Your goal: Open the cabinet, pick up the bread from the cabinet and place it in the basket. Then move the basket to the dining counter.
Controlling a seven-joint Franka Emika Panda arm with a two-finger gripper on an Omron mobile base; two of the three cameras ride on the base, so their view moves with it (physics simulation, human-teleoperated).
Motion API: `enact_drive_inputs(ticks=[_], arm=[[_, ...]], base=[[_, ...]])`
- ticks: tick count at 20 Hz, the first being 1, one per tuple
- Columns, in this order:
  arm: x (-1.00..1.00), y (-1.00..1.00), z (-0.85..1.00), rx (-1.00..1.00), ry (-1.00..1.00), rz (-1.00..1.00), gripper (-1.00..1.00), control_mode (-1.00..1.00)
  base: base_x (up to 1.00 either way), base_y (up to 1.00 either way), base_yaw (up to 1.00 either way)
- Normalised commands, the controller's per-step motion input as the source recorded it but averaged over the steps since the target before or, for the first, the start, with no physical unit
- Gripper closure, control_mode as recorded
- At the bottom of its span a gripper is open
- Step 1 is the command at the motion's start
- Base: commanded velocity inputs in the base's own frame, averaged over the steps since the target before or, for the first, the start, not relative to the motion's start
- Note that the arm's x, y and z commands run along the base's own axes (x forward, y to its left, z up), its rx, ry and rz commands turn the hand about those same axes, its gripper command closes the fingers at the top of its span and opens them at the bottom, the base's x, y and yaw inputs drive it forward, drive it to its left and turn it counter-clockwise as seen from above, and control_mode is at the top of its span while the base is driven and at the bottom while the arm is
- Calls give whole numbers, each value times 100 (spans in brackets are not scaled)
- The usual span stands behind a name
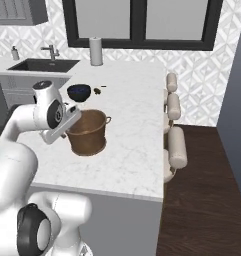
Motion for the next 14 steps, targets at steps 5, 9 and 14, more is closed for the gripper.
enact_drive_inputs(ticks=[5,9,14], arm=[[100,0,-57,0,3,0,100,-100],[95,0,-66,0,0,0,100,-100],[67,0,-77,0,0,0,100,-100]], base=[[0,0,0],[0,0,0],[0,0,0]])
